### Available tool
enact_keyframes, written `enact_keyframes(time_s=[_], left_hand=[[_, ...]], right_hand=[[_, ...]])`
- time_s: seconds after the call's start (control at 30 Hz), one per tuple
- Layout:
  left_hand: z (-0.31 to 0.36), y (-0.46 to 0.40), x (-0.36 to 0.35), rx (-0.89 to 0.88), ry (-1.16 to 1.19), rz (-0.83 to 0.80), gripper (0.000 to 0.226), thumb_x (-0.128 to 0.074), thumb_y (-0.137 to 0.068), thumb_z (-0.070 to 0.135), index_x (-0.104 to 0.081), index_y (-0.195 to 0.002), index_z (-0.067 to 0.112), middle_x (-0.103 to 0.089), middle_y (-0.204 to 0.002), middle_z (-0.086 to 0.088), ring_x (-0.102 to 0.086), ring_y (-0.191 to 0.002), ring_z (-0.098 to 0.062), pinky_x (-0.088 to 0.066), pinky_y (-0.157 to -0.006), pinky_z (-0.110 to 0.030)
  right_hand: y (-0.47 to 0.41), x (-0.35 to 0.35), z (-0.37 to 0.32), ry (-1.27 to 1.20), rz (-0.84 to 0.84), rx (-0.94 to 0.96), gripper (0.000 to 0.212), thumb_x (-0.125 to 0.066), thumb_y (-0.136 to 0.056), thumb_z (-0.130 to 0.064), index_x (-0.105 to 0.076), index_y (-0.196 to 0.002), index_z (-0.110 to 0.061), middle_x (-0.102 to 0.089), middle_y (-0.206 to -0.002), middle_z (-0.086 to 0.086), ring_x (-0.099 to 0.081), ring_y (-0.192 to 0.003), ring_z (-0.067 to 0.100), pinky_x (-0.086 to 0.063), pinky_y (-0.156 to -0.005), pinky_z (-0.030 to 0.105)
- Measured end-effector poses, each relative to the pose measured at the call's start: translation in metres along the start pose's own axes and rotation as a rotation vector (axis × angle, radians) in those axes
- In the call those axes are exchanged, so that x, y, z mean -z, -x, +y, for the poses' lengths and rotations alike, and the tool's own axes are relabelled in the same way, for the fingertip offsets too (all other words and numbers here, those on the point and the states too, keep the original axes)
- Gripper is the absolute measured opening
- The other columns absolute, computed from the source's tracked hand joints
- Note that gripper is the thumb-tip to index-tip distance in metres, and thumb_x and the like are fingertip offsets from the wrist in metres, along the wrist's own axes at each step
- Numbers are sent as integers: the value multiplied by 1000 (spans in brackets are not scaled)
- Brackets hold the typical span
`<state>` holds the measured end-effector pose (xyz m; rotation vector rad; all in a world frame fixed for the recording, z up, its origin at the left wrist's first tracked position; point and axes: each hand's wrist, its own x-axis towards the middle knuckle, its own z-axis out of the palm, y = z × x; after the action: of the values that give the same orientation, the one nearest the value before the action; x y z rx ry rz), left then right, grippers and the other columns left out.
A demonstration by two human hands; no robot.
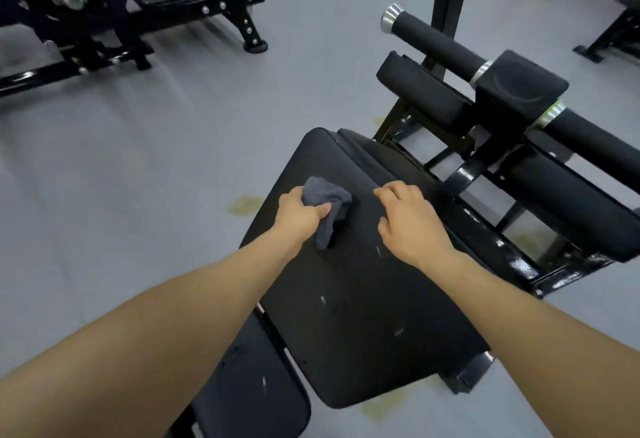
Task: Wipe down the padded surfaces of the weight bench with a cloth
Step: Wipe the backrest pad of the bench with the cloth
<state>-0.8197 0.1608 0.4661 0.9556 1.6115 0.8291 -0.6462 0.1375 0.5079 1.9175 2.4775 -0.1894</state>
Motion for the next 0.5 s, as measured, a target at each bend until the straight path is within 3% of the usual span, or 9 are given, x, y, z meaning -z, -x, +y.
enact_keyframes(time_s=[0.17,0.27,0.37,0.5], left_hand=[[-15,-9,-44,-241,-384,346,56,-45,-95,18,-22,-146,15,-32,-146,-9,-34,-131,-26,-29,-110,-38],[-34,0,-71,-333,-552,449,63,-33,-95,35,-13,-148,9,-27,-149,-13,-26,-137,-28,-22,-113,-44],[-48,-10,-81,-442,-662,590,70,-27,-92,55,-28,-144,8,-42,-139,-17,-41,-127,-32,-35,-106,-49],[-31,-48,-77,-458,-690,645,61,-37,-88,52,-46,-131,11,-54,-122,-16,-53,-110,-34,-43,-94,-49]], right_hand=[[-15,-38,16,19,181,110,52,-57,-88,-15,-43,-137,-6,-44,-136,9,-45,-120,26,-47,-92,36],[-13,-47,18,41,272,132,53,-62,-82,-14,-50,-132,-2,-53,-129,13,-53,-116,27,-50,-87,35],[-13,-51,17,53,300,132,53,-60,-83,-16,-49,-133,-3,-53,-130,11,-52,-118,25,-49,-90,33],[-15,-54,17,89,295,124,53,-44,-86,-22,-47,-135,-4,-52,-131,10,-50,-118,23,-47,-93,33]])
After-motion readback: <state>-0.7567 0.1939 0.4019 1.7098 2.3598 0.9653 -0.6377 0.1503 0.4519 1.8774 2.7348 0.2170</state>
